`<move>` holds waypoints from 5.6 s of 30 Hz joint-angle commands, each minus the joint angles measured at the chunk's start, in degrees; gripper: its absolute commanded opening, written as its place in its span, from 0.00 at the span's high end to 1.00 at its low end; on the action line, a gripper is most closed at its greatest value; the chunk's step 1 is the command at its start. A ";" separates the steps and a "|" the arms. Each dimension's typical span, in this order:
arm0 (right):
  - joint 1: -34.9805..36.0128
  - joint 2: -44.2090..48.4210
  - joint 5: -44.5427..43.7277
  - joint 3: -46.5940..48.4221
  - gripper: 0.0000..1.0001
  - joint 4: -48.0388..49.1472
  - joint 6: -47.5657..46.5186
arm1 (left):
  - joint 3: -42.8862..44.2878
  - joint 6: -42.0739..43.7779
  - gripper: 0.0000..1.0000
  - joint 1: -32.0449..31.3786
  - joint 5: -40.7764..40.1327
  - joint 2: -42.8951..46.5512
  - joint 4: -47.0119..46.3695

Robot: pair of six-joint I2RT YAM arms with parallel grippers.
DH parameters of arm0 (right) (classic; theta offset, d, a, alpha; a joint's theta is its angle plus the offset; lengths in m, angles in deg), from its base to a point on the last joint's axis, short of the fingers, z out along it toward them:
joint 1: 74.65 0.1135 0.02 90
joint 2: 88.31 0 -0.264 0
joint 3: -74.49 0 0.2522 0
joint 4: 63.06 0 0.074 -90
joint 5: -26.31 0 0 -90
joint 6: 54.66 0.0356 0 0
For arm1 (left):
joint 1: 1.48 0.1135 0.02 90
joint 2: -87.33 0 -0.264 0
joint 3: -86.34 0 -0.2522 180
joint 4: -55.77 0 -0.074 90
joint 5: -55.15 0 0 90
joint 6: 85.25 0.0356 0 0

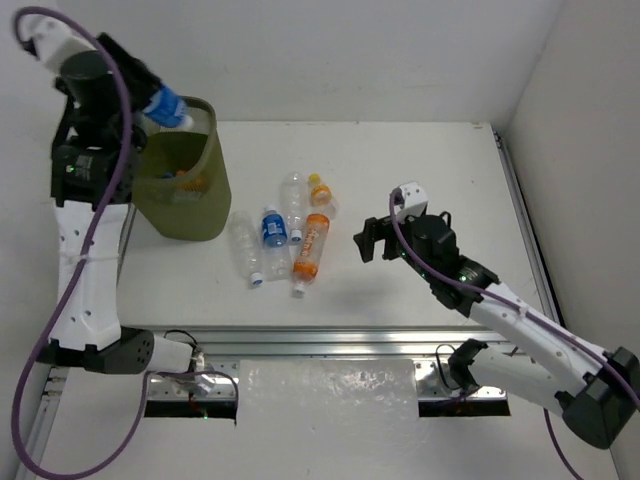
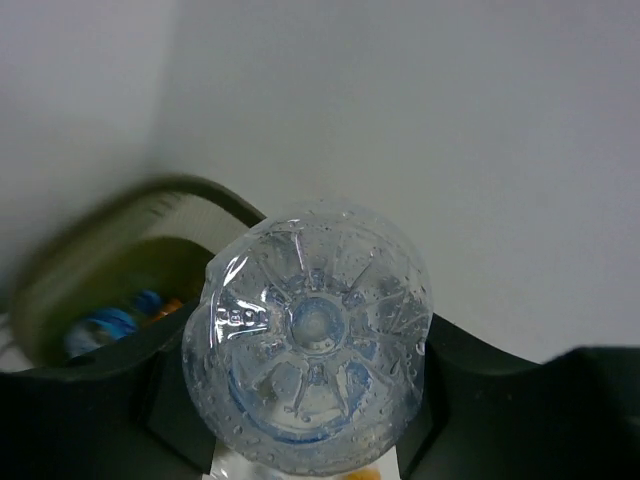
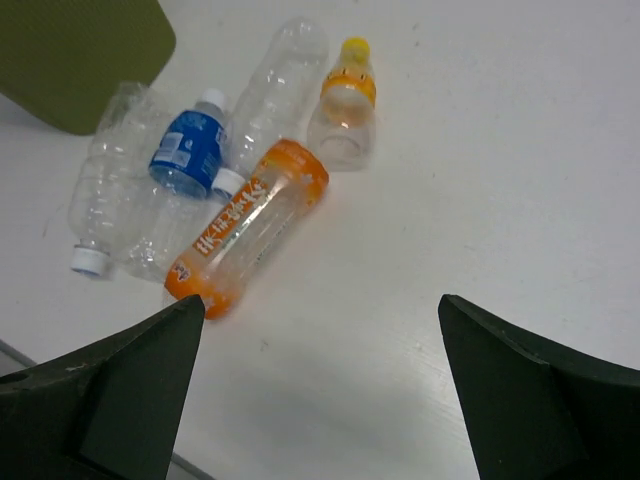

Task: Put the plastic bottles in the bin

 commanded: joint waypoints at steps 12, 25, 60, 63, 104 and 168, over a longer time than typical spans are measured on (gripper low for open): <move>0.08 -38.67 3.31 26.36 0.01 -10.86 25.45 | 3.59 2.82 0.00 20.64 10.70 -14.58 3.87; 2.63 -56.72 6.12 32.19 0.12 -12.65 29.87 | -20.55 4.14 0.00 20.12 26.07 4.83 -3.68; 4.13 6.12 33.19 -0.51 0.74 20.75 0.34 | -49.59 -11.77 0.87 -30.07 61.34 5.38 -42.80; 4.04 8.67 30.74 -1.22 0.59 20.24 -0.01 | -48.36 -10.63 1.00 -30.07 60.81 5.81 -40.87; -11.08 -81.41 17.37 72.79 0.11 -20.37 -5.72 | -13.37 3.61 0.00 16.86 21.13 4.58 -3.77; -6.42 -48.34 13.42 31.19 0.01 -1.46 13.53 | -7.64 -1.67 0.00 17.83 11.32 -6.41 0.80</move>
